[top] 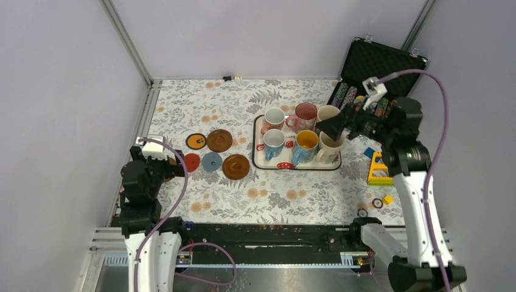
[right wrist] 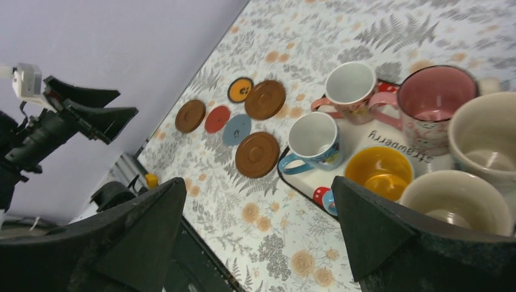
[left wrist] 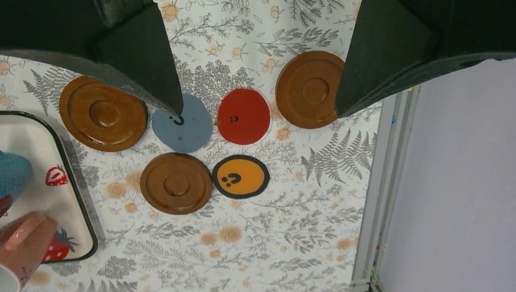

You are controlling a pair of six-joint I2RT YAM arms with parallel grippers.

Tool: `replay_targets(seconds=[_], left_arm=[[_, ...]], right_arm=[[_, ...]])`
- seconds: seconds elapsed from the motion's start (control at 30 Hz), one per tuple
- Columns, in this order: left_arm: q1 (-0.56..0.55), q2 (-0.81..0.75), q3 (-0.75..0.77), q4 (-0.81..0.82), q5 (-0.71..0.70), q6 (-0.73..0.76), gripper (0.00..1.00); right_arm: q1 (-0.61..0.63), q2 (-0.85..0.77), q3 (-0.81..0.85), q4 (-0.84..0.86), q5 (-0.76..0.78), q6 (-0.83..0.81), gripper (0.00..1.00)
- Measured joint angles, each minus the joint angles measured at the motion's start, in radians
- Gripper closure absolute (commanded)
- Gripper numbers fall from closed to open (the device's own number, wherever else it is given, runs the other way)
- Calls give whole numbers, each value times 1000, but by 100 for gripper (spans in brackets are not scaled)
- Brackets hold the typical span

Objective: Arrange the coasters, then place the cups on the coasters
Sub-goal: Move the coaster to the center of the board.

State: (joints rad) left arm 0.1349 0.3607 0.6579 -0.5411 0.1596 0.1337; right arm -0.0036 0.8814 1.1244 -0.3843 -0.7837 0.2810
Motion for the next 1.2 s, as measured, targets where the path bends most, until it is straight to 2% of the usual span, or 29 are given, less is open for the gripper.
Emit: replay_targets(seconds=[0.13,0.37,0.6,0.93,1.2], left_arm=[[1,28,-14,1,12,2,1],[1,91,-27,20,47,15,1],[1,130,-27,21,47,15,1],[3,132,-27,17,86,27,1],[3,209,-25,2,114,39,1]], right_arm=[[98,115,49,-39,34,-38,2],[174,131,3,-60,51,-103,2],[182,142,-60,-53,64,-108,2],[213,161,-68,-50,77,-108,2],[214,144,-79,-44,95,-109,2]])
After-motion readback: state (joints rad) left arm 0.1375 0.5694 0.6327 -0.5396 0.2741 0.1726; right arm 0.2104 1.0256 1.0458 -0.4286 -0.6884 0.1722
